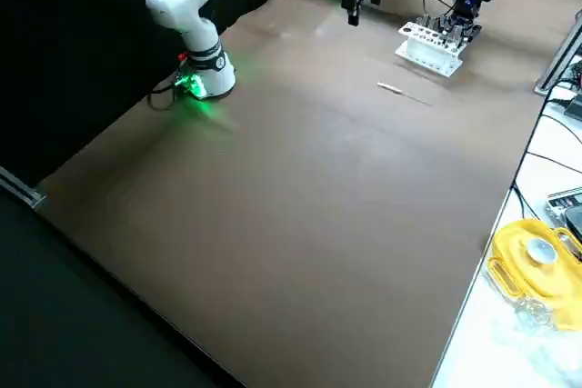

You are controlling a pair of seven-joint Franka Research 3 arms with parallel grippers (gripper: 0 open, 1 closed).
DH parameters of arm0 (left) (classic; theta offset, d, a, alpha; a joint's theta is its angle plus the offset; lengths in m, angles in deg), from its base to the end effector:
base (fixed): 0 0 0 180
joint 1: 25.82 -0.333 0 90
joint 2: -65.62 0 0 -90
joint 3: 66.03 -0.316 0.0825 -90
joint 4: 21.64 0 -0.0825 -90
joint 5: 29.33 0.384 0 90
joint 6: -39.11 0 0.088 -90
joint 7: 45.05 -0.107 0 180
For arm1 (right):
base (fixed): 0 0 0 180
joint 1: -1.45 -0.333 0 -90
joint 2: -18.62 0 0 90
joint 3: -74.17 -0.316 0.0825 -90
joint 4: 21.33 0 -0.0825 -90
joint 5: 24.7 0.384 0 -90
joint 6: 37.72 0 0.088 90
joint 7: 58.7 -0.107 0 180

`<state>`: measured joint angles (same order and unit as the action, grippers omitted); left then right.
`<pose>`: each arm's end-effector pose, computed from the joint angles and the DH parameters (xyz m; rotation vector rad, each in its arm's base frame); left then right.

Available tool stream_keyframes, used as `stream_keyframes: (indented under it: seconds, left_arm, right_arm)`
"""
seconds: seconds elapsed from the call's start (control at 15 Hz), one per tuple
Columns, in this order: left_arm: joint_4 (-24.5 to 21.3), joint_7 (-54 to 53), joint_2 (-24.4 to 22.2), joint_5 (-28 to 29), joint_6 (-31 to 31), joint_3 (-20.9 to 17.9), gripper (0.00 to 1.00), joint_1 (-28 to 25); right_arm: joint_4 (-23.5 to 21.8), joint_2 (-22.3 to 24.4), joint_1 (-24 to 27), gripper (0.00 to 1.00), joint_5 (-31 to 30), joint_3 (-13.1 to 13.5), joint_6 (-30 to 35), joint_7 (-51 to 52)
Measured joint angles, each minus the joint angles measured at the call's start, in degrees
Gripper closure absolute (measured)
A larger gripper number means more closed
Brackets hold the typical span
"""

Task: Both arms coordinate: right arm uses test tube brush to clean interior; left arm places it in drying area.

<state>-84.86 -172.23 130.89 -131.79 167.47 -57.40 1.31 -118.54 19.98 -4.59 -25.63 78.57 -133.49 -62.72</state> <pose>0.6459 -0.4481 0.1456 1.4397 -1.1817 1.1460 0.5531 0.0138 0.5866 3.1266 -0.0623 -0.0012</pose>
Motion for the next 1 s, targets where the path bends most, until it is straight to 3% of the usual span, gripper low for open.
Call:
stream_keyframes:
  seconds: [1.0]
  left_arm:
    - [0.26, -3.40, 0.31, -3.97, -0.02, 0.00, 0.51, 0.27]
  right_arm:
    - [0.62, -0.18, 0.36, 0.00, 0.00, 0.01, -0.36, 0.04]
